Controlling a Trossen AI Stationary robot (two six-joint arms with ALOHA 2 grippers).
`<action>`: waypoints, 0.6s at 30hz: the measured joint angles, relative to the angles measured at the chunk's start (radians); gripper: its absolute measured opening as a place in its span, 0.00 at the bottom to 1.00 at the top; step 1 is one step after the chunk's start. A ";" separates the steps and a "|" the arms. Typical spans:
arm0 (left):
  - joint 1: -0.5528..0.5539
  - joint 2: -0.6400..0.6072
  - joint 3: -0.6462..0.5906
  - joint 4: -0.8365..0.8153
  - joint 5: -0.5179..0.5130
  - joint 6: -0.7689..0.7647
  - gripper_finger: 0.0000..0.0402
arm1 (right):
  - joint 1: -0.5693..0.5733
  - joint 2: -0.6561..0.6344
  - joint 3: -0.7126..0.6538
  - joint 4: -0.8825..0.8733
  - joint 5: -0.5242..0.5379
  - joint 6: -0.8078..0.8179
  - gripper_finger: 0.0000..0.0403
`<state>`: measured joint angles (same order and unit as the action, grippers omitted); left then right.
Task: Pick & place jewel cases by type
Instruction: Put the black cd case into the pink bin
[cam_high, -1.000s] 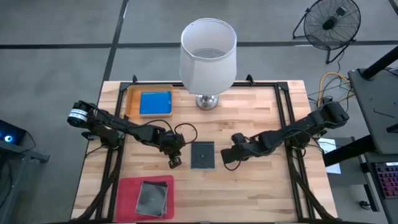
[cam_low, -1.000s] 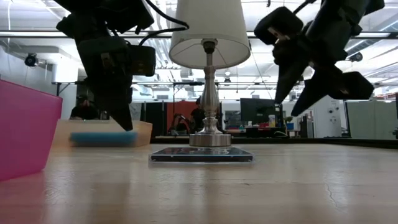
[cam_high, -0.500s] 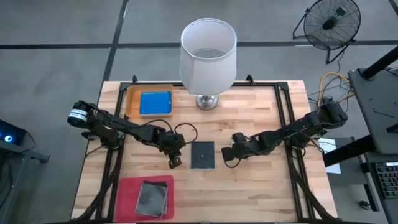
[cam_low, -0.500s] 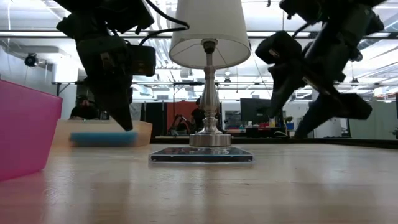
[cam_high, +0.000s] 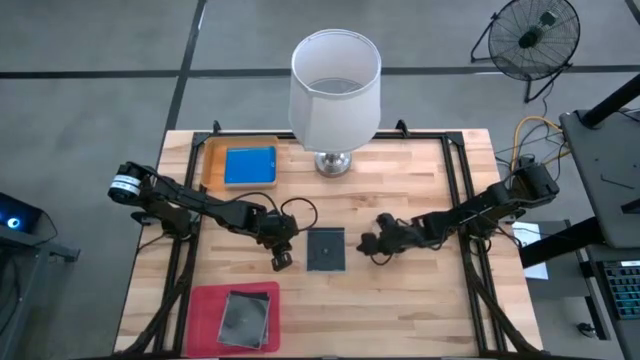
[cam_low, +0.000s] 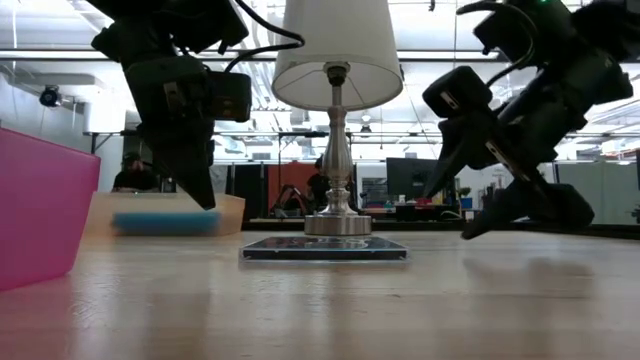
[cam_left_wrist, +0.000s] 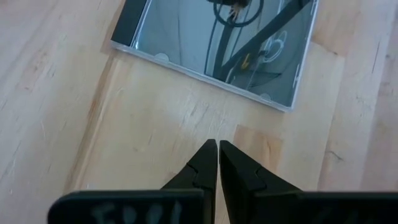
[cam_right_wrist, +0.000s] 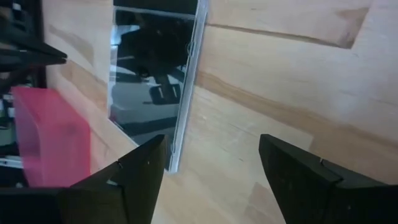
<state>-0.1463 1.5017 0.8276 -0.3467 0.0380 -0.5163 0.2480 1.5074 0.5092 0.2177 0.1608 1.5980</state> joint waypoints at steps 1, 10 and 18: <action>0.000 0.000 0.000 0.002 0.000 0.000 0.00 | -0.001 0.000 -0.013 0.027 0.001 0.001 0.63; 0.000 0.000 0.000 0.043 0.000 0.010 0.00 | -0.015 0.018 -0.039 0.063 0.003 0.000 0.63; 0.000 0.000 0.000 0.042 -0.001 0.011 0.00 | -0.017 0.123 -0.038 0.203 -0.020 0.004 0.62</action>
<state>-0.1465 1.5021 0.8276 -0.3051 0.0373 -0.5056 0.2314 1.6305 0.4717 0.4204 0.1410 1.6016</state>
